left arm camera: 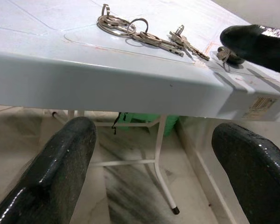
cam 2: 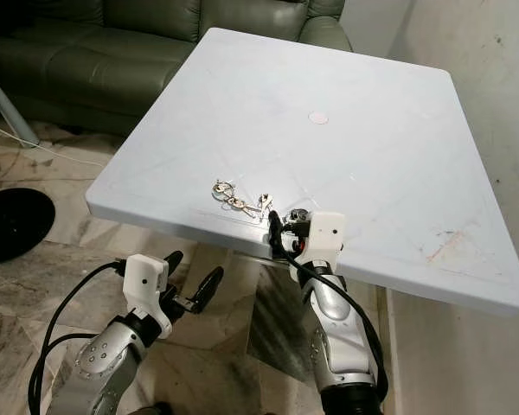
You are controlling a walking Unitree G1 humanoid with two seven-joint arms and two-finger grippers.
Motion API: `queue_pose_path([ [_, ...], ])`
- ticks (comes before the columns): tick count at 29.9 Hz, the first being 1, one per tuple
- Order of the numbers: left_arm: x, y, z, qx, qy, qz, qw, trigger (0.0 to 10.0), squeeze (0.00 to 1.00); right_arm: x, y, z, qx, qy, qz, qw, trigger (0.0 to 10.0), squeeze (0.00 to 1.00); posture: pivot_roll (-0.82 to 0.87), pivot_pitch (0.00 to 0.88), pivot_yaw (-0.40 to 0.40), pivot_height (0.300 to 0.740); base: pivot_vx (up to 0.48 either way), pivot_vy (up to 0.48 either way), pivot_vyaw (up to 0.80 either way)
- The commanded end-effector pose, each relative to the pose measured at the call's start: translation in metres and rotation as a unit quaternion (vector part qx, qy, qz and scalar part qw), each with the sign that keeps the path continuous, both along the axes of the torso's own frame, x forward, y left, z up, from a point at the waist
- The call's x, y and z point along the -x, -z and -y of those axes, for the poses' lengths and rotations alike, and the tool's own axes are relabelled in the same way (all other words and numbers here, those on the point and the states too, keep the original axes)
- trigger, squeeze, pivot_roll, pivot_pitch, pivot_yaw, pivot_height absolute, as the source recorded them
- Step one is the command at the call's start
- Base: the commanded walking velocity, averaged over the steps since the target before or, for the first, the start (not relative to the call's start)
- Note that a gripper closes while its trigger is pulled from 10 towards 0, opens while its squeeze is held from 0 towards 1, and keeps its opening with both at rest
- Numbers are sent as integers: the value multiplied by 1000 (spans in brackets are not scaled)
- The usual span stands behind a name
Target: Hang keys on a hook
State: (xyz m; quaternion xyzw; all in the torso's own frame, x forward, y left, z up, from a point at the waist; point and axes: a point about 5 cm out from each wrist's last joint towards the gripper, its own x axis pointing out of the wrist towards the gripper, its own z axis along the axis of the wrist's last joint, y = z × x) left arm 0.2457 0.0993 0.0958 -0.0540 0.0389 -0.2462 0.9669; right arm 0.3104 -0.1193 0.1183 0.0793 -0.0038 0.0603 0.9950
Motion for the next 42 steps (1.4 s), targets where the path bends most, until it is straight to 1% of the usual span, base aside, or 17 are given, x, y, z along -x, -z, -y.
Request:
queue_pose_path([
  [1,0,-5,3,0,3,7,1000,10000,0,-1,-5,2,10,16,2,1000,10000,0,56,166,-99,740,0,0,0],
  [4,-1,-5,3,-1,2,8,1000,10000,0,-2,-4,-1,15,27,-8,999,10000,0,58,167,-99,740,0,0,0],
  [7,-1,-6,3,1,1,8,1000,10000,0,-2,-4,-6,7,32,-16,999,10000,0,58,170,-98,740,0,0,0],
  [9,0,-5,3,1,2,7,1000,10000,0,-2,-7,-14,-7,30,-11,999,10000,0,58,171,-98,740,0,0,0],
  [13,1,-6,4,2,2,7,1000,10000,0,-3,-9,-20,-12,32,-12,999,10000,0,58,177,-98,740,0,0,0],
  [15,1,-5,4,3,2,5,1000,10000,0,-4,-11,-25,-23,38,-12,999,10000,0,59,177,-98,740,0,0,0],
  [24,2,-5,5,3,2,5,1000,10000,0,-7,-14,-29,-7,65,-18,998,10000,0,62,182,-99,740,0,0,0],
  [26,1,-6,5,3,1,6,1000,10000,0,-7,-13,-29,-1,71,-21,997,9451,0,63,181,-100,740,0,0,0],
  [27,1,-6,5,3,1,6,1000,10000,0,-7,-13,-28,4,74,-22,997,7529,0,63,183,-101,740,0,0,0],
  [28,1,-6,5,3,1,6,1000,10000,0,-6,-12,-28,7,75,-23,997,7294,0,63,183,-101,740,0,0,0],
  [29,1,-6,5,3,1,6,1000,10000,0,-6,-11,-29,13,77,-22,997,3373,0,62,182,-102,740,0,0,0],
  [30,1,-6,4,3,0,6,1000,10000,0,-4,-10,-29,24,79,-21,996,1843,0,62,183,-102,740,0,0,0],
  [32,2,-6,4,3,0,6,1000,10000,0,-4,-9,-29,25,79,-21,996,1843,0,62,183,-102,740,0,0,0],
  [33,2,-6,5,3,0,6,1000,10000,0,-3,-8,-30,25,78,-23,996,353,0,62,183,-102,740,0,0,0],
  [34,2,-6,5,4,0,5,1000,10000,0,-2,-6,-30,26,78,-25,996,0,0,63,187,-105,740,0,0,0],
  [42,3,-6,5,4,-2,5,1000,10000,0,3,-1,-36,32,76,-38,996,0,0,65,191,-109,740,0,0,0],
])
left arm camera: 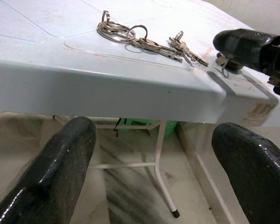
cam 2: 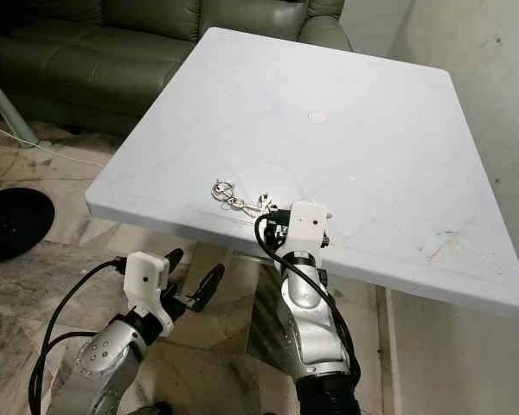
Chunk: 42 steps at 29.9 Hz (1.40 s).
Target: Hang keys on a hook
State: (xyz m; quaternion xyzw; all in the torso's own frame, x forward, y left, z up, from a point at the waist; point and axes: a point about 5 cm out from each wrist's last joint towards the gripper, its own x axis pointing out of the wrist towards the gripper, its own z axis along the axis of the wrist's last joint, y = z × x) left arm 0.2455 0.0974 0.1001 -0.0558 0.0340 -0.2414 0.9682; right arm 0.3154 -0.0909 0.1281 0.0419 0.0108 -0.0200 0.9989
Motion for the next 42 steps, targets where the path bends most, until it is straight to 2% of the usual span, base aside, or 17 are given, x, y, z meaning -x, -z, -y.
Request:
queue_pose_path([
  [1,3,-2,3,1,2,1,1000,10000,0,9,10,-8,-6,-1,-21,1000,0,0,65,192,-109,740,0,0,0],
  [9,3,-2,3,2,1,1,1000,10000,0,12,14,-9,-4,-5,-28,1000,0,0,65,195,-112,740,0,0,0],
  [10,3,-2,3,1,0,1,1000,10000,0,12,14,-9,-6,-5,-30,1000,667,0,66,196,-113,740,0,0,0],
  [11,4,-2,3,2,0,0,1000,10000,0,13,15,-9,-4,-5,-31,1000,0,0,66,196,-114,740,0,0,0],
  [13,4,-2,3,1,0,0,1000,10000,0,14,16,-9,-3,-6,-32,999,510,0,66,196,-114,740,0,0,0],
  [14,4,-2,3,1,0,0,1000,10000,0,14,16,-9,0,-7,-33,999,0,0,68,198,-116,740,0,0,0],
  [15,4,-2,3,1,0,0,1000,10000,0,14,16,-9,0,-7,-33,999,0,0,68,198,-116,740,0,0,0],
  [16,4,-2,3,1,-1,0,1000,10000,0,15,17,-9,-1,-8,-35,999,784,0,69,198,-116,740,0,0,0],
  [17,4,-2,3,1,-1,0,1000,10000,0,16,18,-9,0,-9,-36,999,157,0,69,198,-116,740,0,0,0],
  [18,5,-2,3,1,-1,0,1000,10000,0,16,18,-9,0,-9,-36,999,0,0,71,198,-117,740,0,0,0],
  [22,5,-2,3,1,-1,-1,1000,10000,0,18,20,-10,4,-11,-40,999,235,0,72,197,-119,740,0,0,0],
  [34,6,-1,4,0,0,-1,1000,10000,0,21,21,-11,-3,-22,-40,999,0,0,73,184,-119,740,0,0,0],
  [42,4,-1,4,-1,2,1,1000,10000,0,22,19,-9,11,-19,-25,999,0,0,71,174,-118,740,0,0,0],
])
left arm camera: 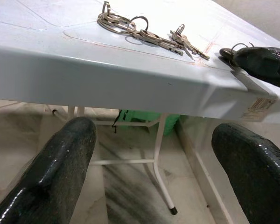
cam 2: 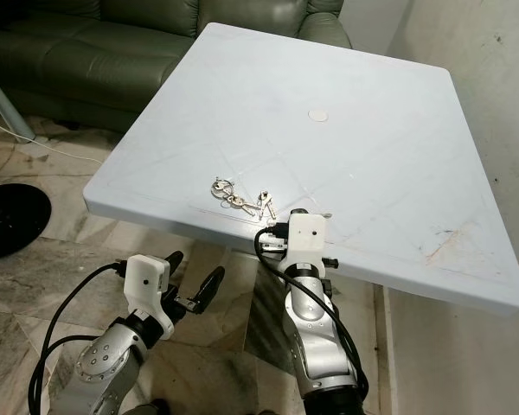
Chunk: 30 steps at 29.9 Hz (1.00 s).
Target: Hang keys on a hook
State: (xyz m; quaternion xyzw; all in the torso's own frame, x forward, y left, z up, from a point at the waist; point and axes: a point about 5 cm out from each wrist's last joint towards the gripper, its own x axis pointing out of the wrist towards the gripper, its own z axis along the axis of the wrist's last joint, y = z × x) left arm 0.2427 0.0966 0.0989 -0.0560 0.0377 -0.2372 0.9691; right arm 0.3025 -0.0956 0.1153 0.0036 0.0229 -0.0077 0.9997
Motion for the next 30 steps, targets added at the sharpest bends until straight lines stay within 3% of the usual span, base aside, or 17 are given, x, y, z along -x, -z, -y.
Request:
queue_pose_path([
  [1,1,-2,3,0,5,6,1000,10000,0,10,5,-13,-38,-6,-7,999,0,0,69,169,-117,740,0,0,0],
  [4,0,-2,3,-2,4,7,1000,10000,0,11,3,-11,-20,5,1,1000,0,0,70,167,-118,740,0,0,0],
  [7,-2,-2,3,-2,3,8,1000,10000,0,9,2,-9,-35,0,7,999,0,0,68,160,-115,740,0,0,0],
  [8,-6,-3,2,1,-7,8,1000,10000,0,8,-1,-8,-51,-10,19,998,2824,0,66,158,-113,740,0,0,0],
  [9,-7,-3,2,3,-11,8,1000,10000,0,8,-2,-8,-58,-14,23,998,2824,0,66,158,-113,740,0,0,0],
  [10,-11,-5,1,12,-20,9,1000,10000,0,6,-3,-7,-63,-23,28,997,10000,0,64,152,-111,740,0,0,0],
  [12,-23,-13,-3,33,-46,17,998,10000,0,5,-16,-2,-61,-54,81,993,10000,0,62,146,-110,740,0,0,0],
  [13,-28,-18,-5,44,-56,26,997,10000,0,7,-23,1,-86,-73,110,988,10000,0,60,134,-108,740,0,0,0],
  [14,-28,-18,-5,44,-56,26,997,10000,0,7,-23,1,-86,-73,110,988,10000,0,60,134,-108,740,0,0,0],
  [15,-35,-23,-7,55,-69,40,995,10000,0,12,-32,5,-93,-107,156,978,10000,0,60,122,-107,740,0,0,0],
  [16,-38,-27,-8,60,-71,49,994,10000,0,13,-34,8,-95,-115,168,975,10000,0,59,116,-107,740,0,0,0],
  [24,-51,-40,-11,81,-77,76,991,10000,0,16,-37,31,-80,-98,190,974,10000,0,56,70,-96,740,0,0,0],
  [30,-54,-38,-25,88,-91,84,988,10000,0,25,-38,49,-56,-89,201,974,10000,0,45,31,-90,740,0,0,0],
])
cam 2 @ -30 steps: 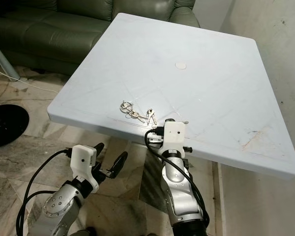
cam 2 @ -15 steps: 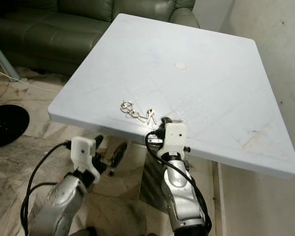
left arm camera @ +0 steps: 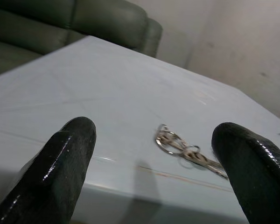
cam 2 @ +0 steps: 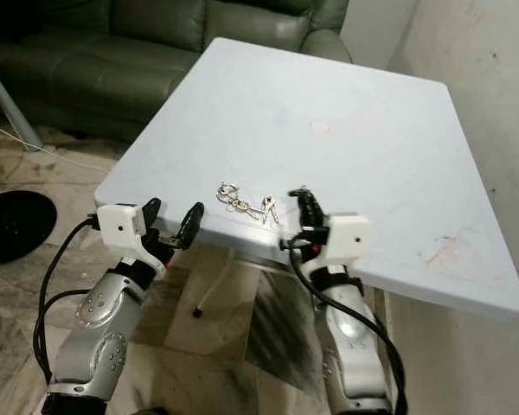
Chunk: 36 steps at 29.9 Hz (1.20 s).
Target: Hang keys on a hook
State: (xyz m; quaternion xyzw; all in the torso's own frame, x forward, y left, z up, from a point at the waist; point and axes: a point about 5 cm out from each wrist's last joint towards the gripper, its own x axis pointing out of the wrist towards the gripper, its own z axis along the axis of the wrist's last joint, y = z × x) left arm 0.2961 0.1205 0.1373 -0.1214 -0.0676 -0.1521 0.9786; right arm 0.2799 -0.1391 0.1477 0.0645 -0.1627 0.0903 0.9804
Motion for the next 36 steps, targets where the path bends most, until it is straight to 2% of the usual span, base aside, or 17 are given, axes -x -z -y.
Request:
queue_pose_path([
  [1,-3,1,-5,3,-6,0,1000,10000,0,3,-4,10,1,15,13,1000,10000,0,43,23,-89,740,0,0,0],
  [10,-7,2,-17,-2,-24,9,1000,10000,0,7,4,27,3,53,-6,999,10000,0,35,9,-82,740,0,0,0],
  [17,-15,5,-23,-10,-38,-2,999,10000,0,-1,2,33,12,73,-10,997,10000,0,37,32,-81,740,0,0,0],
  [26,-17,7,-24,-4,-47,-11,999,10000,0,-4,7,30,11,68,-30,997,10000,0,44,37,-87,740,0,0,0],
  [36,-21,9,-26,6,-56,-20,998,10000,0,-7,8,26,10,62,-42,997,10000,0,47,19,-94,740,0,462,-638],
])
